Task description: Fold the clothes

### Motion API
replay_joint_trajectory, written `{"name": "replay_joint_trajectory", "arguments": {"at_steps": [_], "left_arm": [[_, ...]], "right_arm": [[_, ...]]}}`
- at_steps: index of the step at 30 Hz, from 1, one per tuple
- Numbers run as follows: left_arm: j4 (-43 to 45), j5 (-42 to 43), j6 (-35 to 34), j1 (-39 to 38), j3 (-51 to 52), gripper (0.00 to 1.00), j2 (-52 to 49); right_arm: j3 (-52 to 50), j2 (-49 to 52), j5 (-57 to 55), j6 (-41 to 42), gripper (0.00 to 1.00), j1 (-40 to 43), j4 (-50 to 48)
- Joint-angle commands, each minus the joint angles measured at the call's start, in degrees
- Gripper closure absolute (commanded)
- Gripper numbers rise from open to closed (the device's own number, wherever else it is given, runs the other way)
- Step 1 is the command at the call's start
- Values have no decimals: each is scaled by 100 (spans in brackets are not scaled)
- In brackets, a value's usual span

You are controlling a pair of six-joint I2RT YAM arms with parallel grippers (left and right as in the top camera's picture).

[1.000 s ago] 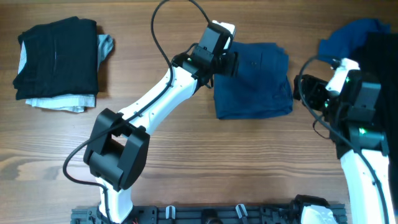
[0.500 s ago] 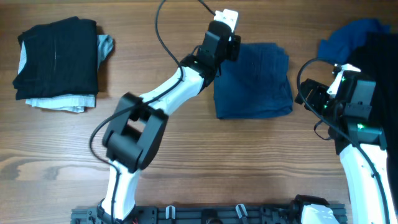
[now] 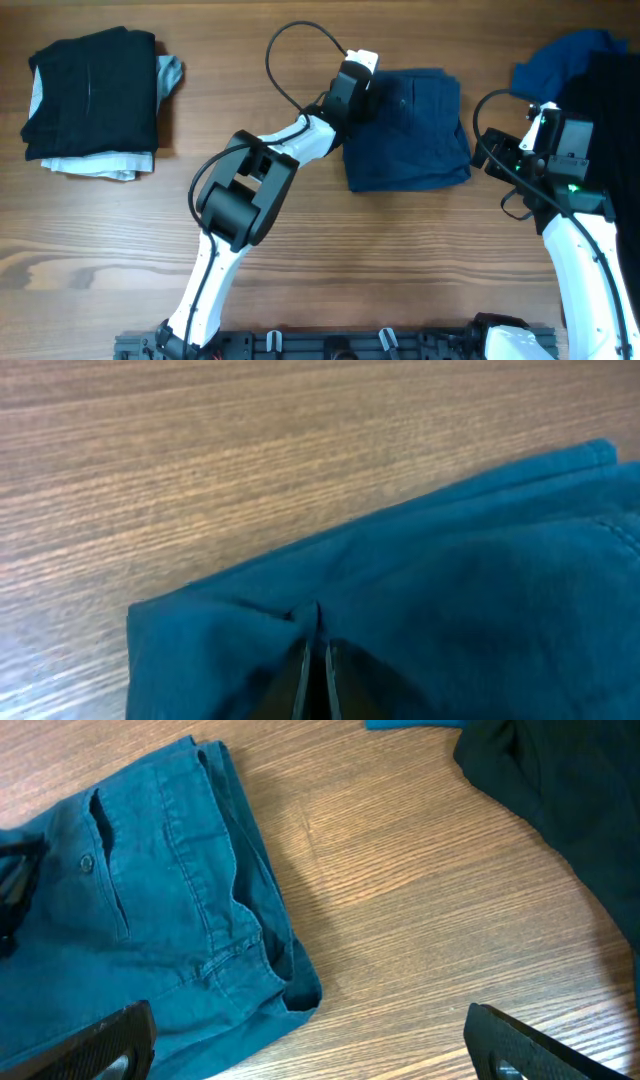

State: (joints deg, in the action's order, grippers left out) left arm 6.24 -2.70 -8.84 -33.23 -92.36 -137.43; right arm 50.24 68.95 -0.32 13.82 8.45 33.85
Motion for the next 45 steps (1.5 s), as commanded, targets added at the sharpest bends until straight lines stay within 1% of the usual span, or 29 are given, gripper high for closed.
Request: {"name": "replay_joint_trajectory", "arguments": {"at_steps": [1, 2, 4, 6, 8, 10, 11, 13, 15, 17, 18, 19, 20, 22, 23, 24, 25, 26, 27, 29, 30, 31, 32, 33, 34, 36, 39, 42, 45], "left_arm": [[-1349, -17, -72, 127, 234, 91, 35], [-1888, -11, -247, 120, 234, 89, 214], [-2774, 437, -280, 111, 234, 86, 568], [-3338, 870, -391, 111, 234, 84, 813], [-4240, 1528, -409, 111, 234, 82, 1161], [-5136, 2055, -588, 111, 234, 73, 1480], [-5523, 2371, -667, 111, 234, 71, 1596], [-6314, 2835, -662, 111, 234, 70, 1827], [-6673, 2863, -662, 133, 232, 76, 2048], [-6913, 2885, -664, 181, 155, 76, 2404], [-6972, 2881, -664, 203, 57, 74, 2684], [-6937, 2852, -660, 219, -26, 71, 2927], [-6784, 2763, -658, 225, -83, 64, 3141], [-6255, 2411, -525, 223, -92, 41, 3508], [-6024, 2376, -236, 223, -92, 28, 3620], [-5759, 2365, 155, 216, -92, 21, 3679], [-5598, 2363, 372, 216, -92, 19, 3683], [-5462, 2334, 549, 219, -92, 19, 3668], [-5292, 1991, 586, 225, -92, 20, 3598], [-4944, 866, 588, 229, -92, 23, 3333], [-4780, 542, 590, 229, -92, 25, 3217], [-4597, 310, 590, 229, -92, 34, 3080], [-4398, 188, 592, 229, -92, 60, 2938], [-4179, 157, 640, 229, -92, 71, 2780], [-3969, 153, 704, 229, -92, 77, 2605], [-3663, 151, 715, 236, -92, 78, 2310], [-3451, 151, 713, 271, -92, 75, 1727], [-3580, 153, 710, 317, -90, 75, 1353], [-3982, 157, 691, 295, -87, 75, 1237]], "right_arm": [[13, 39, -138, 24, 0, 24, -13], [13, 46, -138, 22, 0, 24, -13], [13, 66, -138, 24, 0, 24, -13], [13, 72, -138, 24, 0, 24, -13], [13, 70, -138, 24, 0, 24, -13], [13, 72, -138, 24, 0, 24, -13], [13, 72, -138, 24, 0, 24, -13], [13, 70, -138, 22, 0, 24, -13], [13, 72, -138, 24, 0, 24, -13], [13, 72, -138, 24, 0, 24, -13], [13, 72, -138, 24, 0, 24, -13], [13, 72, -138, 24, 0, 24, -13], [13, 72, -138, 26, 0, 24, -13], [13, 72, -138, 24, 0, 24, -13], [13, 72, -138, 24, 0, 24, -13], [13, 72, -138, 24, 0, 24, -13], [13, 72, -138, 24, 0, 24, -13], [13, 72, -138, 24, 0, 24, -13], [13, 72, -138, 24, 0, 24, -13], [13, 72, -138, 24, 0, 24, -13], [13, 72, -138, 24, 0, 24, -13], [13, 72, -138, 24, 0, 24, -15], [13, 72, -138, 22, 0, 24, -15], [13, 72, -138, 24, 0, 24, -13], [13, 72, -138, 24, 0, 24, -13], [13, 72, -138, 26, 0, 24, -13], [13, 72, -138, 24, 0, 24, -13], [13, 72, -138, 24, 0, 24, -15], [13, 72, -138, 24, 0, 24, -13]]}}
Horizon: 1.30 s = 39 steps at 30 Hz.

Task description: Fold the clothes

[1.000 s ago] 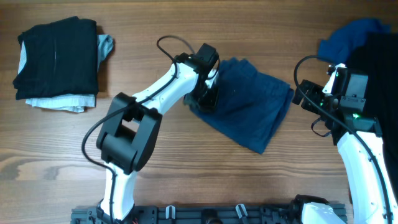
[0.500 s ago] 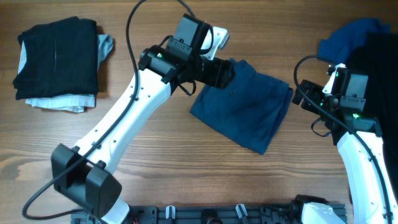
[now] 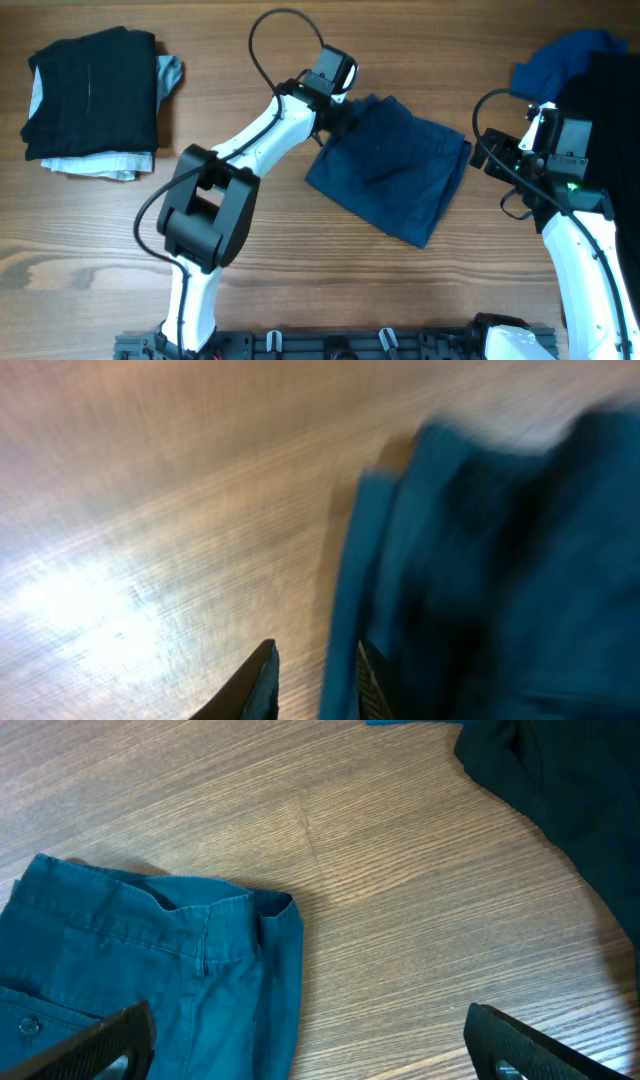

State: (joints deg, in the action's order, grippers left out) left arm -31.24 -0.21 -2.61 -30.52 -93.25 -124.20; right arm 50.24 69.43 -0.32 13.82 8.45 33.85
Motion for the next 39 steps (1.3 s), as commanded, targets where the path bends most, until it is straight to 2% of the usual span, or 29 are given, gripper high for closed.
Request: {"name": "replay_joint_trajectory", "arguments": {"at_steps": [1, 4, 7, 10, 15, 21, 23, 25, 28, 29, 30, 31, 33, 34, 35, 36, 38, 39], "left_arm": [[-369, -35, 42, 15, 2, 76, -85], [-632, 437, -129, 11, 7, 77, -133], [-684, 509, -282, -13, 109, 77, -221], [-901, 621, -728, -13, 251, 77, -278], [-2028, 2319, -730, -269, 251, 76, -280], [-3748, 4197, -658, -975, 247, 73, -271], [-4363, 4282, -636, -1147, 181, 72, -238], [-5112, 4280, -59, -1202, -68, 70, -201], [-5761, 3928, 221, -1043, -623, 78, -160], [-5923, 3775, 219, -968, -822, 76, -146], [-6094, 3545, 216, -835, -1156, 71, -118], [-5982, 3110, 219, -695, -1558, 57, -101], [-5604, 2463, 219, -592, -1880, 48, -103], [-5149, 1845, 225, -538, -1978, 38, -103], [-4793, 1368, 343, -498, -1991, 22, -103], [-4363, 1047, 623, -476, -1989, 21, -118], [-3633, 973, 1060, -466, -1982, 20, -140], [-3071, 975, 1233, -468, -1952, 14, -144]], "right_arm": [[13, 24, -138, 22, 0, 24, -13], [13, 24, -138, 24, 0, 24, -15], [13, 24, -138, 24, 0, 24, -13], [13, 24, -138, 24, 0, 24, -13], [13, 24, -138, 24, 0, 24, -13], [13, 24, -138, 24, 0, 24, -13], [13, 24, -138, 24, 0, 24, -13], [13, 24, -138, 26, 0, 24, -13], [13, 24, -138, 24, 0, 24, -13], [13, 24, -138, 24, 0, 24, -13], [13, 24, -138, 26, 0, 24, -13], [13, 24, -138, 24, 0, 24, -15], [13, 24, -138, 24, 0, 24, -13], [13, 24, -138, 24, 0, 24, -13], [13, 24, -138, 24, 0, 24, -13], [13, 24, -138, 24, 0, 24, -13], [13, 24, -138, 24, 0, 24, -13], [13, 24, -138, 24, 0, 24, -13]]}}
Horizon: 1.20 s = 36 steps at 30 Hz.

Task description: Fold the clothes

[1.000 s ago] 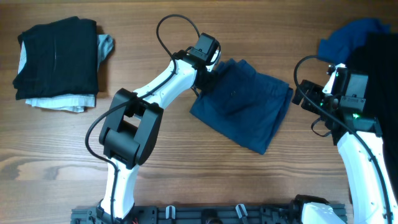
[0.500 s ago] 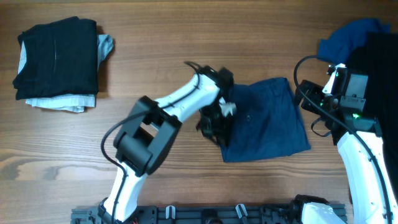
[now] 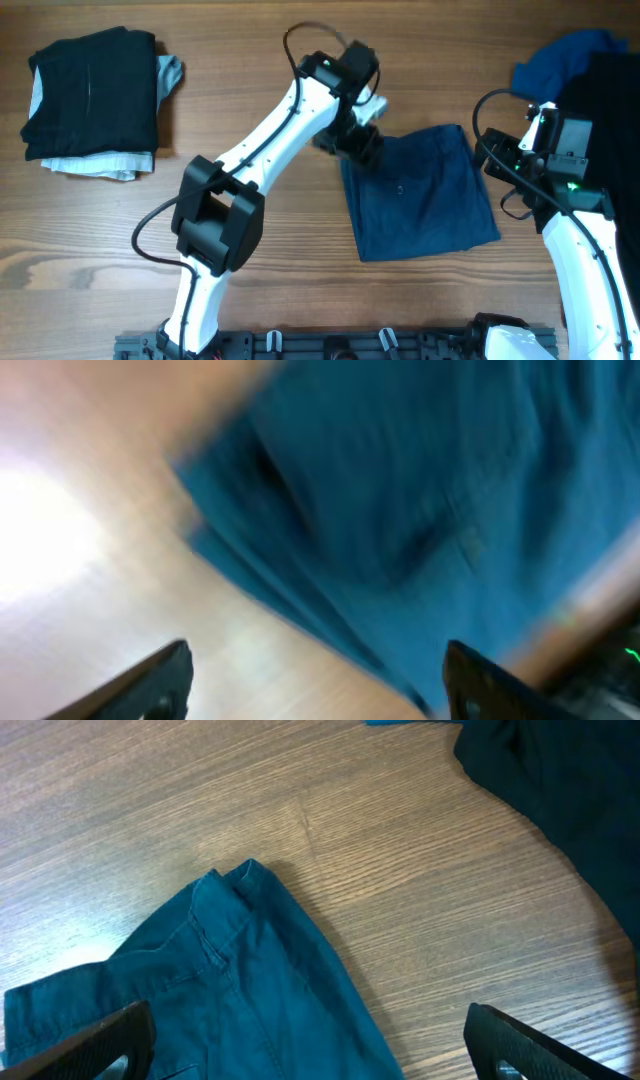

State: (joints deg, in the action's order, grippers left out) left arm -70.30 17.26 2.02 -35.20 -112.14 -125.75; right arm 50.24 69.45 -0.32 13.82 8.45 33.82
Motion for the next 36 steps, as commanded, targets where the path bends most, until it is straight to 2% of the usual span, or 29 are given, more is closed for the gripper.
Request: {"name": "replay_joint_trajectory", "arguments": {"at_steps": [1, 4, 7, 12, 15, 21, 25, 26, 27, 28, 29, 30, 31, 33, 36], "left_arm": [[1250, -772, 935, -31, -42, 13, 11], [1770, -723, 1357, -92, -37, 10, -4], [1786, -686, 2212, -223, -37, 3, -20], [1777, -435, 2806, -332, -37, 0, -177], [1683, 4, 2929, -365, -37, 0, -492], [1685, 11, 2927, -398, -37, 0, -1213], [1473, 7, 2927, -407, -37, 2, -1355], [1390, 2, 2927, -400, -37, 10, -1355], [1338, -17, 2924, -389, -37, 27, -1355], [1257, -66, 2922, -374, -37, 48, -1355], [1211, -133, 2887, -352, -37, 75, -1355], [1165, -282, 2782, -315, -37, 83, -1355], [1185, -402, 2645, -286, -37, 85, -1355], [1401, -817, 1987, -186, -37, 96, -1353], [1838, -1047, 404, 199, -37, 96, -1353]], "right_arm": [[13, 22, -138, 24, 0, 24, -11], [13, 22, -138, 24, 0, 24, -11], [13, 22, -138, 24, 0, 24, -13], [13, 22, -138, 24, 0, 24, -11], [13, 22, -138, 22, 0, 24, -11], [13, 22, -138, 26, 0, 24, -11], [13, 22, -138, 24, 0, 24, -11], [13, 22, -138, 24, 0, 24, -11], [13, 22, -138, 24, 0, 24, -11], [13, 22, -138, 24, 0, 24, -11], [13, 22, -138, 24, 0, 24, -11], [13, 22, -138, 24, 0, 24, -11], [13, 22, -138, 22, 0, 24, -11], [13, 22, -138, 24, 0, 24, -11], [13, 22, -138, 24, 0, 24, -11]]}}
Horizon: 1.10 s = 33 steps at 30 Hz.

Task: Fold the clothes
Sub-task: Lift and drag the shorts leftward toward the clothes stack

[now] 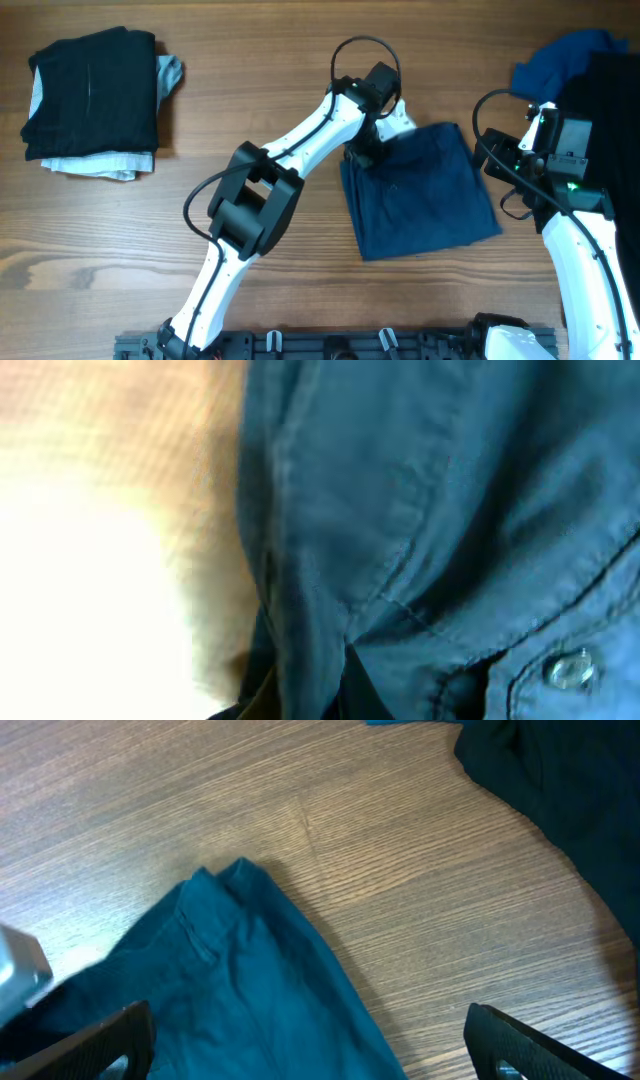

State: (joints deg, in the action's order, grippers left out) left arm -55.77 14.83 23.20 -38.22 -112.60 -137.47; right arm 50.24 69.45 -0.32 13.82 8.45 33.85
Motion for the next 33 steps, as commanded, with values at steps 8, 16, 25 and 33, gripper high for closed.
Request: {"name": "replay_joint_trajectory", "arguments": {"at_steps": [8, 16, 25, 33], "left_arm": [[-245, 28, -5047, 2094, 9, 96, -181], [-758, 52, -4743, 2188, 9, 27, -179], [-664, -531, -4428, 2295, 7, 11, 544], [188, -527, -3685, 2295, 9, 0, 313]], "right_arm": [[13, 22, -138, 24, 0, 24, -13], [13, 22, -138, 24, 0, 24, -13], [13, 22, -138, 22, 0, 24, -13], [13, 22, -138, 24, 0, 24, -13]]}}
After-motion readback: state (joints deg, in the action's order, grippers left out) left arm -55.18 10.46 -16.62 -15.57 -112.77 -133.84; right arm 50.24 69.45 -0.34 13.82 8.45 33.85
